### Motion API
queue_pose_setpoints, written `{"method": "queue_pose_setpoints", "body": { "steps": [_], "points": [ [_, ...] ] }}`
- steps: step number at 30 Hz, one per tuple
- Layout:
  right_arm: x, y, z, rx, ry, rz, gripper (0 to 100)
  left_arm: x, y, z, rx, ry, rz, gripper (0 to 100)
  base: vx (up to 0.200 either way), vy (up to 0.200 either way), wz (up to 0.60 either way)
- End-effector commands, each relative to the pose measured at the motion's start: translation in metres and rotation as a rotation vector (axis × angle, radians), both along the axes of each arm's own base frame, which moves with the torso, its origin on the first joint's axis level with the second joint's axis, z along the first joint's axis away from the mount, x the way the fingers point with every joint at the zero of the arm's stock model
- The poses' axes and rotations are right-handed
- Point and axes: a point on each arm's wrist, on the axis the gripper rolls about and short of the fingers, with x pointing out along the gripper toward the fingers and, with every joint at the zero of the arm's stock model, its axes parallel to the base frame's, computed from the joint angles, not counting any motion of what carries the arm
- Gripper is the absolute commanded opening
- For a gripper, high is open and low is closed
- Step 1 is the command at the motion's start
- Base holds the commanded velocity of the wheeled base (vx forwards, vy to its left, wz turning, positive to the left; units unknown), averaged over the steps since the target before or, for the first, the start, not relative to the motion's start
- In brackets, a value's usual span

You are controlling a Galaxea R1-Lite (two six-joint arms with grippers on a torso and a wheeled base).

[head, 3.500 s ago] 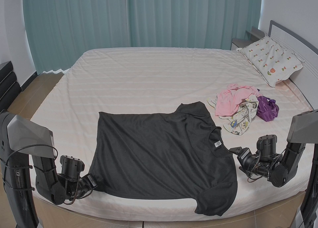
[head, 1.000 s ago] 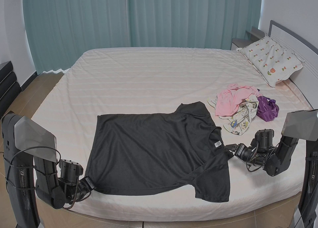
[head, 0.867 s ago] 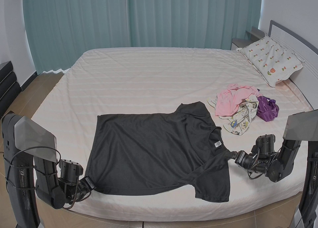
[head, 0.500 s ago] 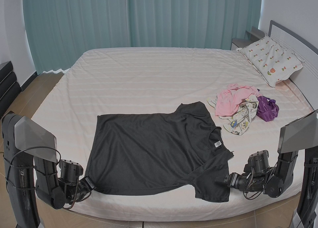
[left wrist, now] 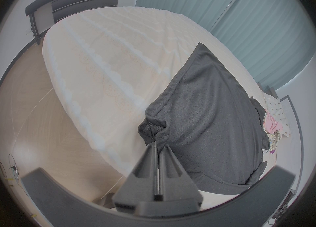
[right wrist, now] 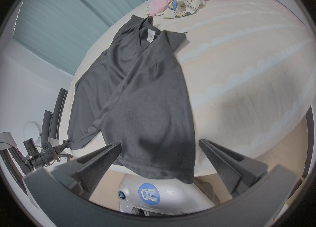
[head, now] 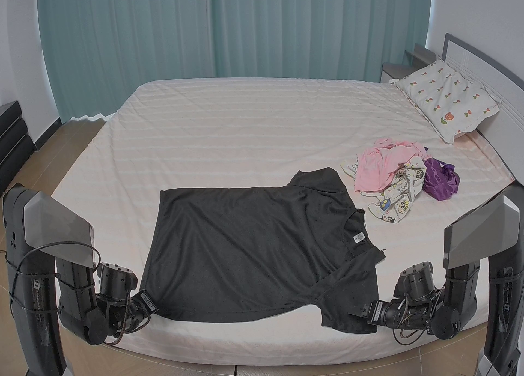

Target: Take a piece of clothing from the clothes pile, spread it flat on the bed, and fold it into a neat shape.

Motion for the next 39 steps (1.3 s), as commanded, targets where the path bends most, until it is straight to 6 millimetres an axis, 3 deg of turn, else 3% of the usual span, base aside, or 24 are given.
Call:
{"method": "queue_pose_setpoints", "body": {
  "steps": [1,4,5,11,21,26,39],
  "points": [
    [-0.006,0.005,-0.004,-0.011,0.021,0.025,100,0.0,0.0,0.0,0.0,0.001,-0.001,0,0.0,0.0,0.0],
    [-0.005,0.006,-0.006,-0.026,0.018,0.018,100,0.0,0.0,0.0,0.0,0.001,-0.001,0,0.0,0.0,0.0],
    [-0.005,0.006,-0.007,-0.028,0.02,0.019,0,0.0,0.0,0.0,0.001,0.001,0.002,0,0.0,0.0,0.0],
    [-0.009,0.004,-0.004,-0.035,0.022,0.021,0,0.0,0.0,0.0,0.0,0.0,0.001,0,0.0,0.0,0.0],
    [-0.018,-0.019,0.014,-0.066,0.007,0.026,0,0.001,0.0,0.0,0.001,-0.005,0.003,0,0.0,0.0,0.0],
    [-0.028,-0.027,0.046,0.034,-0.068,0.091,0,-0.005,0.002,0.012,0.008,-0.078,0.011,0,0.0,0.0,0.0],
    [-0.043,-0.033,0.083,0.061,-0.206,0.095,0,-0.016,0.007,0.039,0.042,-0.244,0.02,0,0.0,0.0,0.0]
  ]
}}
